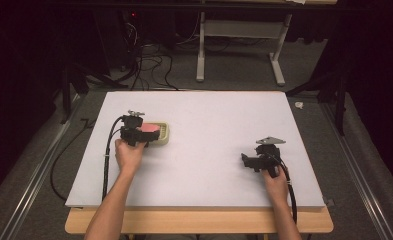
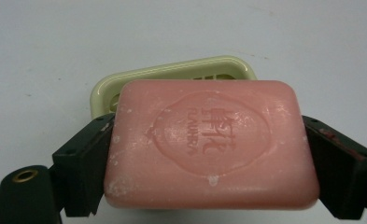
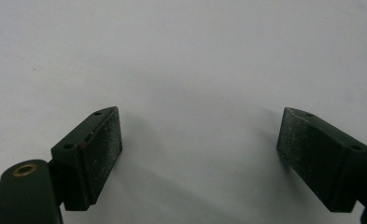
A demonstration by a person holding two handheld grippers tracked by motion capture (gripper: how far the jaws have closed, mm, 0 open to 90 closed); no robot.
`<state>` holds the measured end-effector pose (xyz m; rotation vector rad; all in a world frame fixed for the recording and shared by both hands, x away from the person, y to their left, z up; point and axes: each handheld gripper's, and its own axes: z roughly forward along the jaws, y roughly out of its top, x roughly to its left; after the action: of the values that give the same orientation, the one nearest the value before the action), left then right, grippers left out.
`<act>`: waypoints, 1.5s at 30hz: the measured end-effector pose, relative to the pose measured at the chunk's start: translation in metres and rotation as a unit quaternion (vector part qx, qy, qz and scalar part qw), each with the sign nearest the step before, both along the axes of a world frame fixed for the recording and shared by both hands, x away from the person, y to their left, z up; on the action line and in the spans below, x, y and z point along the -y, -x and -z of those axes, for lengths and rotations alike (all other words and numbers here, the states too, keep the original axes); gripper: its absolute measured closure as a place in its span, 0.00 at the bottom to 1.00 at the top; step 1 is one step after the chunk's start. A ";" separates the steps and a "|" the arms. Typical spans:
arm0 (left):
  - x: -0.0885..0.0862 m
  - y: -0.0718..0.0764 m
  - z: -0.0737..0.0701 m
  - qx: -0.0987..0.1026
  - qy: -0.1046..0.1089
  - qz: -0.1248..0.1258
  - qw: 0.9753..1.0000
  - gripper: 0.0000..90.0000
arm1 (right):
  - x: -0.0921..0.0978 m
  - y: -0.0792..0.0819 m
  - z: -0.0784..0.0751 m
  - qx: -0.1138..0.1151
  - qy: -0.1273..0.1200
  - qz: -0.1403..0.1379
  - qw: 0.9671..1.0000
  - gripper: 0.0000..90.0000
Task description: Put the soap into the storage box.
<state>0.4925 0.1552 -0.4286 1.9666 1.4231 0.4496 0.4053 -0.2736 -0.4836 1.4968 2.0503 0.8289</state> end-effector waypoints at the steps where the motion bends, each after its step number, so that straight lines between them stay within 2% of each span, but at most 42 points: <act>1: 0.000 -0.002 0.002 -0.002 -0.002 -0.003 1.000 0.15 | 0.000 0.000 0.000 0.000 0.000 0.000 1.000 0.16; 7: -0.001 -0.008 0.008 -0.010 0.000 -0.016 1.000 0.15 | 0.000 0.000 0.000 0.000 0.000 0.000 1.000 0.16; 14: 0.000 -0.012 0.013 -0.009 -0.001 -0.024 1.000 0.15 | 0.000 0.000 0.000 0.000 0.000 0.000 1.000 0.16; 28: 0.007 -0.017 0.022 -0.014 -0.009 -0.031 0.999 0.15 | 0.000 0.000 0.000 0.000 0.000 0.001 1.000 0.16; 33: 0.014 -0.022 0.021 -0.018 -0.025 -0.024 0.999 0.15 | 0.000 0.000 0.000 0.000 0.001 0.000 1.000 0.16; 37: 0.017 -0.024 0.024 -0.023 -0.016 -0.026 0.999 0.15 | 0.000 0.000 0.000 0.000 0.000 0.001 1.000 0.16; 45: 0.018 -0.027 0.026 -0.028 -0.021 -0.034 0.999 0.15 | 0.000 0.000 0.000 0.000 0.000 0.001 1.000 0.16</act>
<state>0.5199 0.1370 -0.4542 1.9832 1.5312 0.4614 0.4051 -0.2734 -0.4837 1.4974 2.0486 0.8293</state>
